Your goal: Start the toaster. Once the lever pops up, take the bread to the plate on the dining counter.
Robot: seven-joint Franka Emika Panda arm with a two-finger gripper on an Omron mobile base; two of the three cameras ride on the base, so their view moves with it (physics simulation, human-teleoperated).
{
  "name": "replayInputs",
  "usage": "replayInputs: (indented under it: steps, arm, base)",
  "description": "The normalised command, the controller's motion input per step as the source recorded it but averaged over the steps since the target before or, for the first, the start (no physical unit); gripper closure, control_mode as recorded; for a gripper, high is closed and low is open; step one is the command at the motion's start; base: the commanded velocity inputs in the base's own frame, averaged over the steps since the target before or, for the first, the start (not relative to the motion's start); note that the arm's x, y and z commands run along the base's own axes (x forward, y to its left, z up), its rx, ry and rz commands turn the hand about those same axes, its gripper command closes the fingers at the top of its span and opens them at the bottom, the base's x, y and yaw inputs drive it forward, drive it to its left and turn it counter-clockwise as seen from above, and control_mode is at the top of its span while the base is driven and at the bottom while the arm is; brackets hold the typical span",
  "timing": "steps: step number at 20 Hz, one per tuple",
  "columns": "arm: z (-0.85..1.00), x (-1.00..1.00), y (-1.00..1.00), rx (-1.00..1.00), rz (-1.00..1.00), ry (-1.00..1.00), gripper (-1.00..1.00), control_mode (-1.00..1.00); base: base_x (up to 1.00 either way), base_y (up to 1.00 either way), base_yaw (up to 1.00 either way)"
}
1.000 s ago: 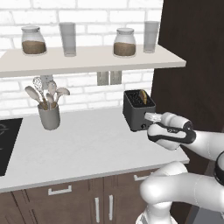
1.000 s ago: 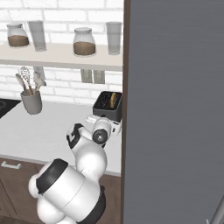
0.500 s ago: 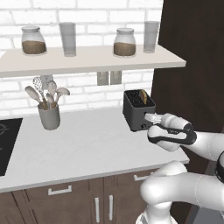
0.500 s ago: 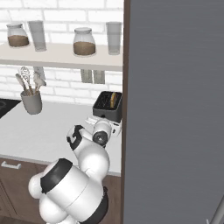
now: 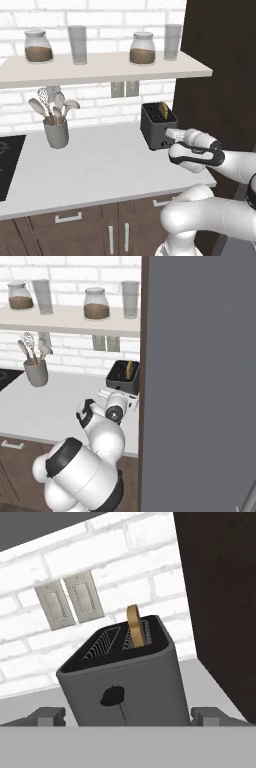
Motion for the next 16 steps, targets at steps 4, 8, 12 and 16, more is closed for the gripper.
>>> replayInputs:
  steps: [4,8,12,16]
  arm:
    - [0.23,0.0,0.0,0.0,0.0,0.0,-1.0,-1.0]
    - [0.19,0.0,0.0,0.0,0.0,0.0,-1.0,-1.0]
    - [0.28,0.0,0.02,0.0,0.0,0.0,-1.0,-1.0]
    - [0.37,0.09,0.03,0.0,0.0,0.0,-1.0,-1.0]
  base:
    - [0.0,0.0,0.0]
    - [0.0,0.0,0.0]
    - [0.0,0.0,0.0]
    - [0.0,0.0,0.0]
